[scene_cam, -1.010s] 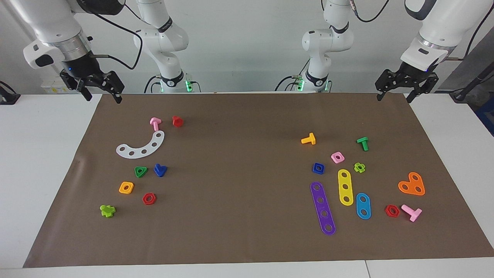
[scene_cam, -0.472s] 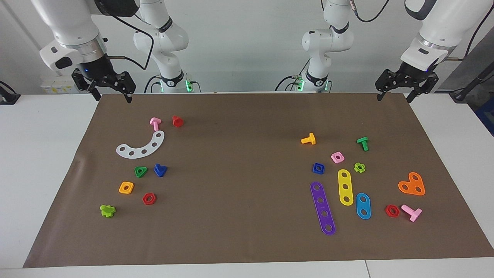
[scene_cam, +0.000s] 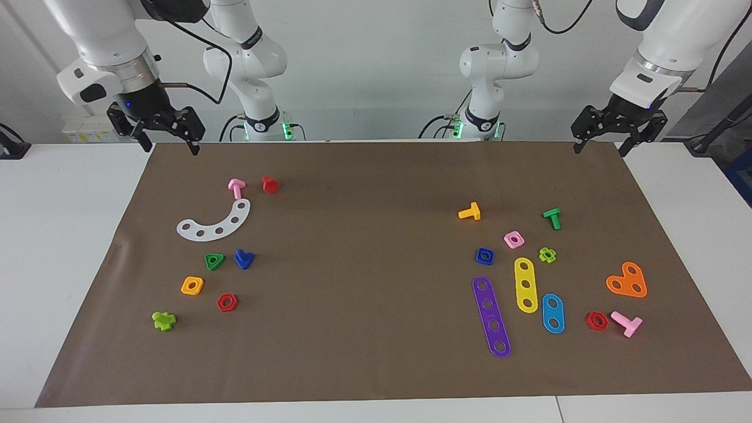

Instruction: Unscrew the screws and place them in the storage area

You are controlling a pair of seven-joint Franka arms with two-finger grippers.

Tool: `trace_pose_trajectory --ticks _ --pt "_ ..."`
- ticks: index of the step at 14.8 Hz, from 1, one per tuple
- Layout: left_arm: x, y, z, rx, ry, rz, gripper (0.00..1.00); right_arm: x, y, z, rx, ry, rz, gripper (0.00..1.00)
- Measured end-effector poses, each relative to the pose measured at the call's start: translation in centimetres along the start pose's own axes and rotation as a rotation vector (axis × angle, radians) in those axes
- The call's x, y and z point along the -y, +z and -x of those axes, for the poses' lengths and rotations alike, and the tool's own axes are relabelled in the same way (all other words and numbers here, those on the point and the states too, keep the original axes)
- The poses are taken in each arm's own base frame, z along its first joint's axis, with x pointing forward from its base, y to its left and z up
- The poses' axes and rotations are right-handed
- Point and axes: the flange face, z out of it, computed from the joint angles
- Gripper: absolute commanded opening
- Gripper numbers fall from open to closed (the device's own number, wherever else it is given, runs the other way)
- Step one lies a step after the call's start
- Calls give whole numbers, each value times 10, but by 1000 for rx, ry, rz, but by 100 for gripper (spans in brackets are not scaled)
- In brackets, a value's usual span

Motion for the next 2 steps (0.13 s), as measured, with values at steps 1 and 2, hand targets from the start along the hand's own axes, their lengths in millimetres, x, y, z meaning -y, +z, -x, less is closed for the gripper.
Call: trace_pose_trajectory --ticks 1,2 --pt "0 0 0 0 0 0 100 -1 -1 0 -1 2 0 100" --pt "0 0 0 0 0 0 100 -2 -1 1 -2 3 0 100"
